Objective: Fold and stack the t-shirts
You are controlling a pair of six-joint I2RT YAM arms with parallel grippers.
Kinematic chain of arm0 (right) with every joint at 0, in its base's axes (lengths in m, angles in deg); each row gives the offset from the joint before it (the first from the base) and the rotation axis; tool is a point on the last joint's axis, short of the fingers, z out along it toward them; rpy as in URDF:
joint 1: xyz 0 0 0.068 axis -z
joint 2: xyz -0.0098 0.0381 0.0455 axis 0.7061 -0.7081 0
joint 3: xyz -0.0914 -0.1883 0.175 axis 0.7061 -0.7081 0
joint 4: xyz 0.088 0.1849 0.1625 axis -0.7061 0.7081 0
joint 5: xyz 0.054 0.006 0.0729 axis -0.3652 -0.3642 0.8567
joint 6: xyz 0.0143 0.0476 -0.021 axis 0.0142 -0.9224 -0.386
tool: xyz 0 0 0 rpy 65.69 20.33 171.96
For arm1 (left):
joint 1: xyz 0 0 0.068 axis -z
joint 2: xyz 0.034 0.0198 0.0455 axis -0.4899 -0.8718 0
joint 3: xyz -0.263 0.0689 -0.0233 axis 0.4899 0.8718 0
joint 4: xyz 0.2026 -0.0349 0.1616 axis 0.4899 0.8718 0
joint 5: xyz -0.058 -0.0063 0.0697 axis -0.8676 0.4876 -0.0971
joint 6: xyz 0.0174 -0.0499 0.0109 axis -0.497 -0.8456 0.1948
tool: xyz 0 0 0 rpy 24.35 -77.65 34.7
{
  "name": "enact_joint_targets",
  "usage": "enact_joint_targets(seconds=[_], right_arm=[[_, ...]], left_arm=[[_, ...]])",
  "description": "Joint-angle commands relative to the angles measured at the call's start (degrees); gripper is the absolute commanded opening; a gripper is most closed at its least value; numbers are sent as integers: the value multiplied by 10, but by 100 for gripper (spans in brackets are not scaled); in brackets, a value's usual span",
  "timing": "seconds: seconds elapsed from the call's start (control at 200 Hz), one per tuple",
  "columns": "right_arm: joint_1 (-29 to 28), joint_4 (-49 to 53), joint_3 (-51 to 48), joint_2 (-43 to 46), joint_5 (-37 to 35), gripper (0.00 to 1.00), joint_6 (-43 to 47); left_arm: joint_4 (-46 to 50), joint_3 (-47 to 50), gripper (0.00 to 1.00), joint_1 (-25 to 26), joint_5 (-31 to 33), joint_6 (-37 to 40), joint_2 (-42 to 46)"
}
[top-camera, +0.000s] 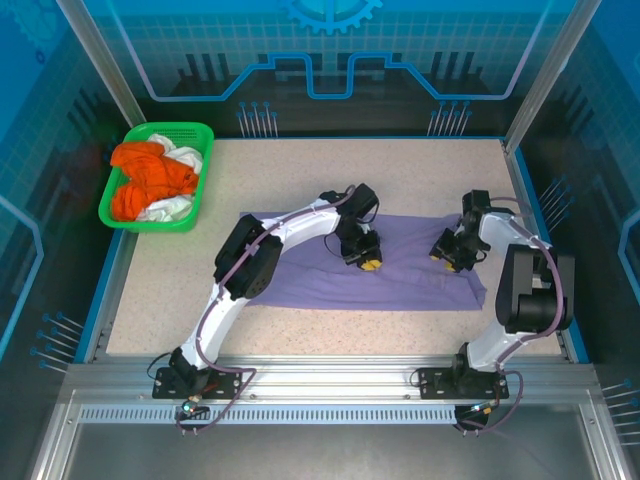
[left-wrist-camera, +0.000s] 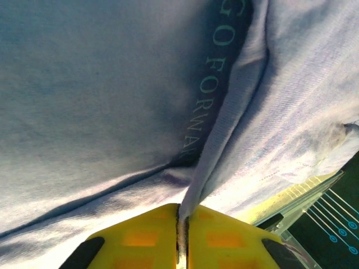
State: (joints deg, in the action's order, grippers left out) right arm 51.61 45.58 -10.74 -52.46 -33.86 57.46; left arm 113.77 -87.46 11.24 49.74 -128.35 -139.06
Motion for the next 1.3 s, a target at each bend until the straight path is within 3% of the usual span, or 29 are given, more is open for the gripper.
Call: enact_joint_targets(seconds=[0.0, 0.08, 0.22, 0.395, 0.55, 0.69, 0.94, 1.121, 1.296], right_arm=[[-3, 21, -7, 17, -10, 38, 7], [-1, 23, 1, 18, -10, 39, 2], [0, 26, 36, 20, -9, 40, -19], [10, 29, 103, -24, -17, 40, -48], [22, 46, 173, -105, -28, 38, -46], [22, 61, 223, -165, -56, 36, -45], [31, 125, 329, -279, -103, 37, -88], [47, 144, 409, -335, -86, 40, -135], [20, 181, 567, -434, -77, 43, -141]], left_arm=[[54, -16, 33, -8, 13, 43, 3], [66, -25, 58, -19, 26, 51, 8], [82, -65, 66, -47, 35, 60, 23], [88, -64, 64, -112, 83, 78, 73], [115, -21, 50, -197, 144, 140, 95], [103, 47, 46, -250, 182, 193, 109], [94, 109, 45, -295, 233, 196, 84], [96, 140, 47, -315, 260, 164, 81], [91, 183, 47, -321, 263, 139, 103]])
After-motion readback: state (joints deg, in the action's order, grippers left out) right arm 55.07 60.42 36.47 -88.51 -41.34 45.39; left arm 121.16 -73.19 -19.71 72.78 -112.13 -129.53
